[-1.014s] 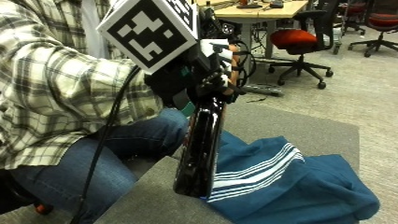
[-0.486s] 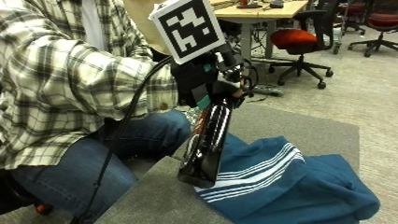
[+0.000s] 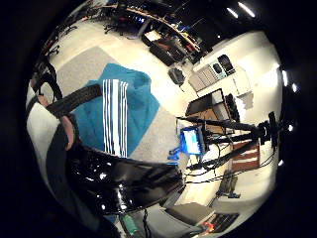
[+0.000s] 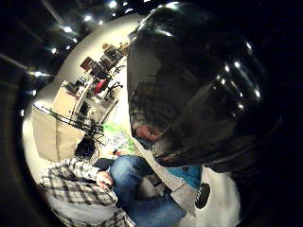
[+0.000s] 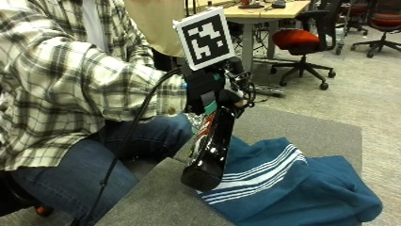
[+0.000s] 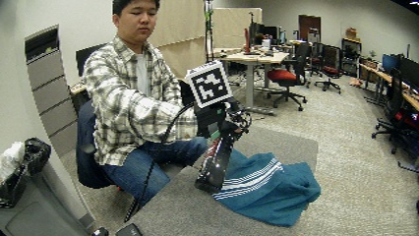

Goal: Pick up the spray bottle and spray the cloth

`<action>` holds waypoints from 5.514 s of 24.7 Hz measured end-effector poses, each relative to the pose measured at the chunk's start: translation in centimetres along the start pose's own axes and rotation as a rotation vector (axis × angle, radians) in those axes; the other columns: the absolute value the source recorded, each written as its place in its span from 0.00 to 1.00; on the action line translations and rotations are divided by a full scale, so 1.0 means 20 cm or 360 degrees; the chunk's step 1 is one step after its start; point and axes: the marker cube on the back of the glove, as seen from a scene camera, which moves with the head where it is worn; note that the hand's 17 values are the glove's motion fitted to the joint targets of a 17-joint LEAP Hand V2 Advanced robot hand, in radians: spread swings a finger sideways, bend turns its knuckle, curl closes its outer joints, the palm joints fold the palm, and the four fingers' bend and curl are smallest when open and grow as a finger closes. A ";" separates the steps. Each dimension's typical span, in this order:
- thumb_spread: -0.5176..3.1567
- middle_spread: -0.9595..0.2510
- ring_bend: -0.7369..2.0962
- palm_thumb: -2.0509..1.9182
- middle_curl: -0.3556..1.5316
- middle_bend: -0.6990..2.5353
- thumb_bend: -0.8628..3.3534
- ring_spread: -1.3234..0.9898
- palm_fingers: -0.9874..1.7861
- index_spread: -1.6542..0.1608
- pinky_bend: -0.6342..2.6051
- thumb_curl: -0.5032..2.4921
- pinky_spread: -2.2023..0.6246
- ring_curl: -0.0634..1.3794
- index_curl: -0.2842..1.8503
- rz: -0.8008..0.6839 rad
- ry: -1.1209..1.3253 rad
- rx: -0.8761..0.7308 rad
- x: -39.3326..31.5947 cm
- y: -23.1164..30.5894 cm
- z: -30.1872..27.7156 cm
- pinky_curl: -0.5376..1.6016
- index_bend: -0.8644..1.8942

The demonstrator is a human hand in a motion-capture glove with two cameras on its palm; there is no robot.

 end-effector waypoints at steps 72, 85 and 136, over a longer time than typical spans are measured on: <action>0.17 0.69 0.49 0.78 0.47 0.41 0.20 0.48 0.84 0.77 0.34 0.44 0.71 0.38 0.42 0.0554 -0.1076 0.0560 0.20 0.06 -0.30 0.46 0.44; 0.17 0.69 0.49 0.78 0.47 0.41 0.20 0.48 0.84 0.77 0.34 0.44 0.71 0.38 0.42 0.0610 -0.1756 0.0888 0.09 -0.15 -0.30 0.46 0.44; 0.19 0.70 0.46 0.78 0.46 0.40 0.20 0.49 0.81 0.77 0.35 0.44 0.72 0.38 0.41 0.0236 -0.1880 0.0577 -0.42 -0.90 0.47 0.46 0.41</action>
